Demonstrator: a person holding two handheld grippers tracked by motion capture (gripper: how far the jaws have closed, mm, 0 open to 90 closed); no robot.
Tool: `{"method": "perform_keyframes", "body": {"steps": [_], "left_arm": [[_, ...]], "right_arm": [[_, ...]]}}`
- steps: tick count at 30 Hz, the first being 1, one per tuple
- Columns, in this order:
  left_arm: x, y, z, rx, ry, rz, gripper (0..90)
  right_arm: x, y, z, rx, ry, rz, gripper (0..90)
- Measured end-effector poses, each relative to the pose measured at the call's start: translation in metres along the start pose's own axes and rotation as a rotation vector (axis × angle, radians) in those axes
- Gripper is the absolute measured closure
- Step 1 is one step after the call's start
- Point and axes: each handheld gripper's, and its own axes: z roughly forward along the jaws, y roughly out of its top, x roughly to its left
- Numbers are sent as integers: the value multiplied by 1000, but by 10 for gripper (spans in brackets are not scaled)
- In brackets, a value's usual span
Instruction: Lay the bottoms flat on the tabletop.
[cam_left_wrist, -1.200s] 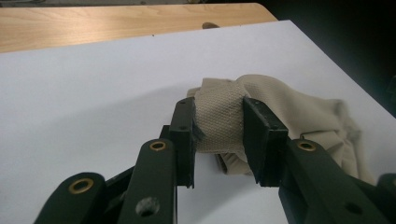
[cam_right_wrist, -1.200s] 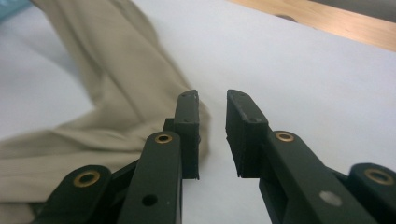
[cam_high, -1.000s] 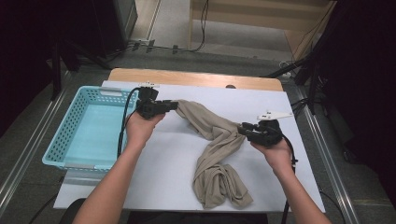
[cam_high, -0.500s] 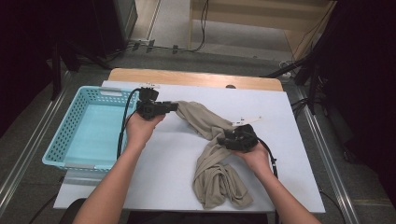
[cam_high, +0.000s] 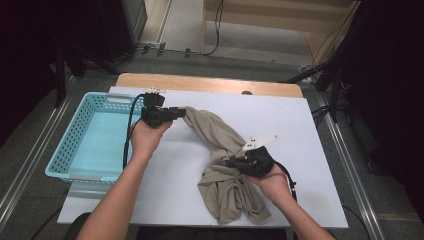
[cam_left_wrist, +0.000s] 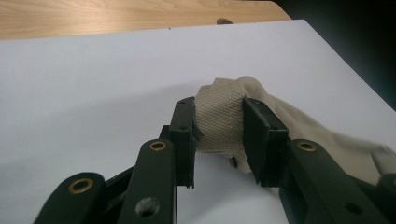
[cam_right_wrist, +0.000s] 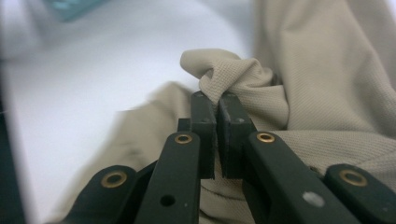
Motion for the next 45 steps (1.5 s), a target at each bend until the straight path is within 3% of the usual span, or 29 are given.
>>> {"method": "perform_keyframes", "body": {"steps": [4, 5, 8, 11, 14, 16, 18, 22, 27, 33, 36, 39, 40, 43, 45], "left_arm": [[-1, -1, -3, 9, 25, 13, 649], [-2, -2, -3, 3, 41, 23, 618], [-4, -2, -4, 0, 69, 51, 455], [-10, -3, -4, 17, 68, 63, 402], [-20, -8, 6, 67, 14, 85, 389], [-28, -12, 15, 93, 1, 106, 389], [-34, -16, 22, 115, -12, 127, 389], [-39, -25, 31, 127, -52, 126, 390], [-48, -36, 43, 152, -63, 147, 391], [-64, -50, 61, 199, -103, 176, 401], [-65, -59, 67, 216, -105, 170, 418], [-62, -65, 75, 267, -98, 154, 419], [-62, -67, 77, 282, -88, 164, 428], [-65, -75, 76, 255, -68, 205, 558], [-69, -81, 75, 272, -113, 248, 696]], "right_arm": [[31, 0, 5, 19, 84, -63, 832], [34, 0, 7, 29, 98, -75, 796], [37, 1, 6, 17, 76, -97, 624], [28, 2, -2, -31, 50, -78, 558], [16, 3, -13, -71, 0, -47, 551], [5, 1, -18, -81, -22, -11, 551], [-6, -2, -20, -85, -52, 16, 553], [-27, -9, -19, -77, -103, 67, 561], [-49, -17, -9, -51, -166, 135, 571], [-60, -27, 9, -16, -153, 201, 551], [-53, -28, 22, 15, -154, 196, 540], [-43, -24, 35, 34, -131, 174, 551], [-40, -23, 38, 44, -125, 166, 586], [-32, -21, 44, 52, -108, 141, 756], [-28, -19, 42, 46, -100, 129, 816]]}}
